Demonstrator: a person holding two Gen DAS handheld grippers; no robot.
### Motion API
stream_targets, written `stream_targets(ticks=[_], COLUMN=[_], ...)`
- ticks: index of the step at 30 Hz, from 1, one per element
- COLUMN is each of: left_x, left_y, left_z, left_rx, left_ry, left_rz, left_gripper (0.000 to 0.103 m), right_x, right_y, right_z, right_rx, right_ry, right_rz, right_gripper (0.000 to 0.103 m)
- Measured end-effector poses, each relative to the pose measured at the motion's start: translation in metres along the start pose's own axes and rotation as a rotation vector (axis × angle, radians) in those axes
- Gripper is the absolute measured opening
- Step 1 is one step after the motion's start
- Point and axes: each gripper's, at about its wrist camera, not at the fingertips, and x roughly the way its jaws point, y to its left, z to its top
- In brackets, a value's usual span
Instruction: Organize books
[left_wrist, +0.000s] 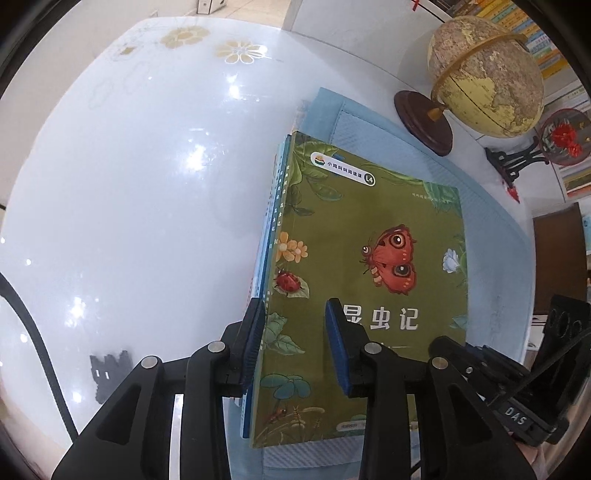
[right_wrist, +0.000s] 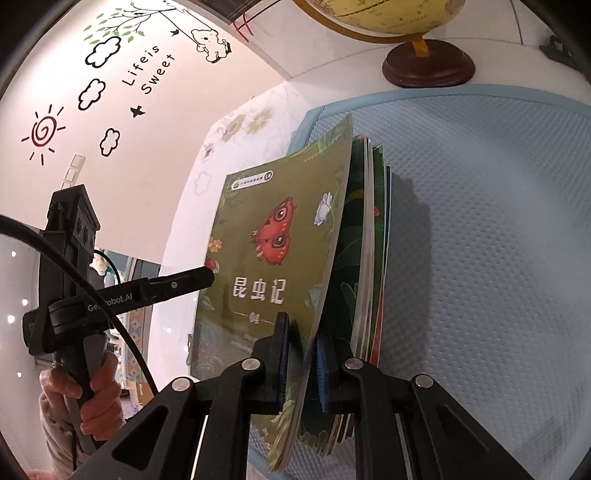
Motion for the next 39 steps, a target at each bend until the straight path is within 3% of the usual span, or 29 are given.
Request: stream_targets(ticks=[7,10,11,15,25,27,30,31,33,39], left_x=[-0.003,-0.013,-0.019,-0.040,-0.101,-0.108,-0.111,-0.110,-0.106,-0.082], left_y=[0.001,-0.007,-0.011,-0.033,-0.107,-0.124,-0.145,-0.150,-0.159,-0.183], left_z=[-0.005,-0.009,-0.011,-0.020,-0.060,-0.067,-0.074,-0.078,-0.085,-0.093], left_rx=[0.007,0.057,0.071,0.111,0.167,0.181,0.194,0.192,0.186,0.229], left_ry=[-0.010,-0.047,-0.064,-0.115,-0.229,-0.257,-0.269,-0.270,-0.277,-0.228], left_rz=[0.072,0.173,0.200,0.257,0.250,0.241,0.214,0.200,0.183,0.213], left_gripper=[0.031,0.031,0.031,0.031,0.035,0.036,0.047,0.061,0.076,0.081], right_x=[-0.001,-0.014,-0.019,-0.056,-0.161,-0.175,-0.199,-0.205,-0.212,-0.226], right_y=[0.004,0.011,0.011,0.012,0.017,0.019,0.018,0.016,0.013,0.008], right_z=[0.002,0.002,0.002,-0.001,-0.032,-0.039,-0.052,-0.055,-0.059,-0.065], right_rx=[-0.015,-0.081,-0.101,-0.170,-0.283,-0.306,-0.318,-0.314,-0.300,-0.283], right_ry=[0.016,-0.010,-0.025,-0.091,-0.227,-0.245,-0.285,-0.288,-0.290,-0.300], right_rz=[-0.098,-0.207,-0.226,-0.328,-0.486,-0.527,-0.551,-0.553,-0.558,-0.537], right_gripper=[0.020,0.039,0.051,0.054,0.057,0.074,0.082,0.082,0.083,0.083])
